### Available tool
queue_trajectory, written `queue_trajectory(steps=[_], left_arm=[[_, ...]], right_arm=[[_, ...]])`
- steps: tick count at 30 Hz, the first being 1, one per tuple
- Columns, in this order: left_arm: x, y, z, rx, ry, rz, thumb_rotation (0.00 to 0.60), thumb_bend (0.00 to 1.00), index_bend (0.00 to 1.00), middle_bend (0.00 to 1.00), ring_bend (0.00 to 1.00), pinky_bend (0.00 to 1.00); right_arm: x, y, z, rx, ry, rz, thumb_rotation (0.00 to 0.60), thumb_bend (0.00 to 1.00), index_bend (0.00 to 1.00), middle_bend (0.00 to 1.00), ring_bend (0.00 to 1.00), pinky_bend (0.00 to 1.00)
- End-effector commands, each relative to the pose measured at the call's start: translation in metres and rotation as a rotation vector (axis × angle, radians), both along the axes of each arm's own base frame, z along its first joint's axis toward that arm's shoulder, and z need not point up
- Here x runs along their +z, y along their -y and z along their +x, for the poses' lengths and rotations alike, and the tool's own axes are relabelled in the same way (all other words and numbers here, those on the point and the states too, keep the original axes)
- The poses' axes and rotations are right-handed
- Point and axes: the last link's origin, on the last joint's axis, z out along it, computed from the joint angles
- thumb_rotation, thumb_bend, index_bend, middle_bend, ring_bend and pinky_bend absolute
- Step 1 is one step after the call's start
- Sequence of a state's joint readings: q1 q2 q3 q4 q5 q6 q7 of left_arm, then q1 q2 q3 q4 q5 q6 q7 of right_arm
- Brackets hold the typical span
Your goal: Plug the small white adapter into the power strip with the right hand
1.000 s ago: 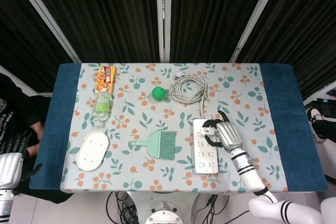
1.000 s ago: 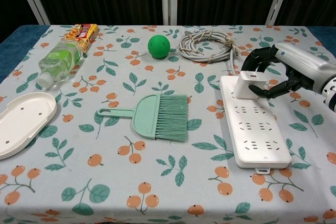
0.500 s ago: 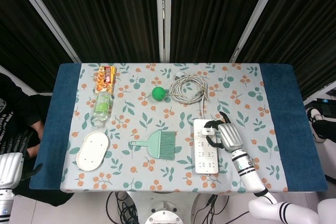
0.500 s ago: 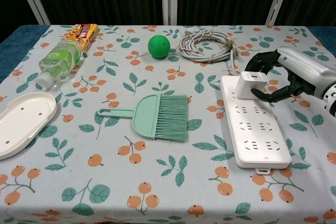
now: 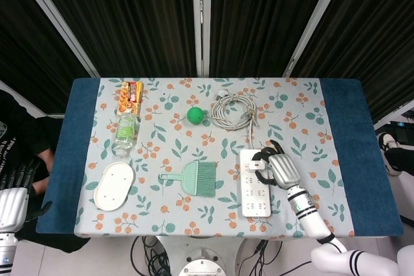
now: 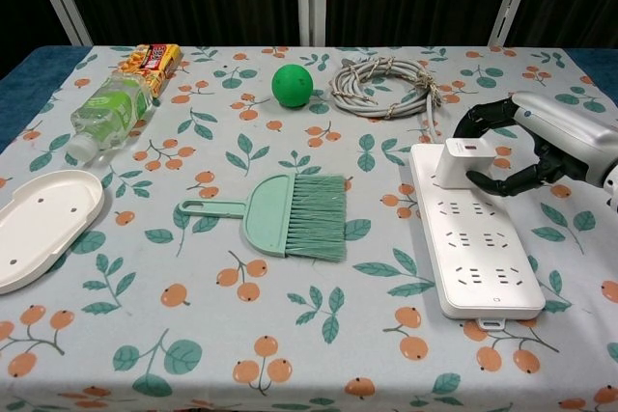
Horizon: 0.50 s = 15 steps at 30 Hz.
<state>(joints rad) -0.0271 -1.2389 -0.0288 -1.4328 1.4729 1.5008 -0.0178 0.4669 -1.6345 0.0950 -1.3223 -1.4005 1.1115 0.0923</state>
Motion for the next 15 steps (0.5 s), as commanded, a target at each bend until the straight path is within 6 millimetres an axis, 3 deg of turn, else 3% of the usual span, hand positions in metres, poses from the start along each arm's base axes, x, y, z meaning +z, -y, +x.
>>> queue_trajectory(steps=[1, 10, 15], left_arm=[[0.0, 0.0, 0.0, -0.001, -0.001, 0.0, 0.6, 0.15, 0.0, 0.0, 0.0, 0.0], [0.001, -0.001, 0.002, -0.006, -0.003, 0.0, 0.6, 0.15, 0.0, 0.0, 0.0, 0.0], [0.003, 0.0, 0.003, -0.005, -0.005, 0.0, 0.6, 0.15, 0.0, 0.0, 0.0, 0.0]], right_arm=[[0.002, -0.001, 0.0, 0.005, 0.001, 0.005, 0.6, 0.46, 0.26, 0.35, 0.12, 0.0], [0.016, -0.004, 0.003, 0.031, 0.003, -0.015, 0.6, 0.45, 0.15, 0.3, 0.08, 0.0], [0.038, -0.01, 0.014, 0.076, 0.032, -0.036, 0.6, 0.45, 0.15, 0.28, 0.08, 0.0]])
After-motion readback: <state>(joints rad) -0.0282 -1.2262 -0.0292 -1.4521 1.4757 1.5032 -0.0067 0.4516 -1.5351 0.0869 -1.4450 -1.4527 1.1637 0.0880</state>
